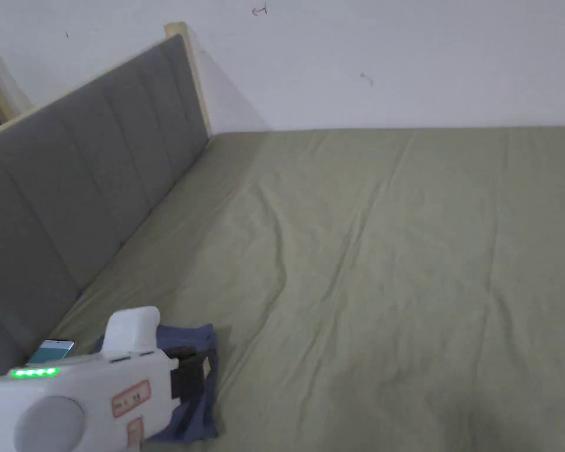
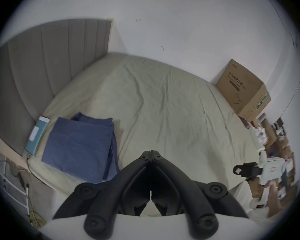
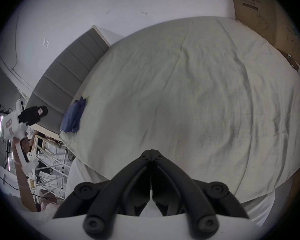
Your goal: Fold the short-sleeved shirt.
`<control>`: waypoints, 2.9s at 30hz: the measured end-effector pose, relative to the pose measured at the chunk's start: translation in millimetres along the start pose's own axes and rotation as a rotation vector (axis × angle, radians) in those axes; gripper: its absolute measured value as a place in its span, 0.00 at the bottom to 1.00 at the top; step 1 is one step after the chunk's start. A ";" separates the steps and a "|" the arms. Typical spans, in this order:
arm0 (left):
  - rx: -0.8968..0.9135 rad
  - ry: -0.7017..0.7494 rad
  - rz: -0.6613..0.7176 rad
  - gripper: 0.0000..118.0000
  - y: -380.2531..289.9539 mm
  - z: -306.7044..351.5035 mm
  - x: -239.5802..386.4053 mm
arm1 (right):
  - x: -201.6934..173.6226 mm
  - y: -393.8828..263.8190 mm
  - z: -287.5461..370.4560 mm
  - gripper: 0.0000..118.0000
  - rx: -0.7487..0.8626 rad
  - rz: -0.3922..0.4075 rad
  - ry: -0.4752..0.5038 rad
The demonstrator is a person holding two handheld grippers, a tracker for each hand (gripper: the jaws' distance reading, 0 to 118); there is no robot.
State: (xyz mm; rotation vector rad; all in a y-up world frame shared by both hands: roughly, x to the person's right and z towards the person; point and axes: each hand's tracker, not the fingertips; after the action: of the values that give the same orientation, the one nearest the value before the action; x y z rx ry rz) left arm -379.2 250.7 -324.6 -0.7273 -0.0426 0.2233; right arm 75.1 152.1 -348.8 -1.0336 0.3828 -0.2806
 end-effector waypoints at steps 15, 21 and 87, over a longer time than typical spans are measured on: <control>0.465 0.159 -0.140 0.29 -28.1 94.0 131.0 | -62.3 11.2 114.4 0.57 0.588 0.174 -0.092; 0.470 0.111 -0.158 1.00 -27.8 102.8 153.1 | -84.6 10.4 137.0 0.87 0.710 0.242 -0.203; 0.491 0.094 -0.169 0.97 -10.8 119.9 183.0 | -93.9 17.9 148.8 0.88 0.755 0.252 -0.301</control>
State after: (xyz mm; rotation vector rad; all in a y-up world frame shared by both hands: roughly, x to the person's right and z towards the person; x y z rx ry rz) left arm -212.5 361.0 -234.9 -0.2417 0.0401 0.0326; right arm 56.3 314.0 -280.2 -0.2701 0.1068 -0.0257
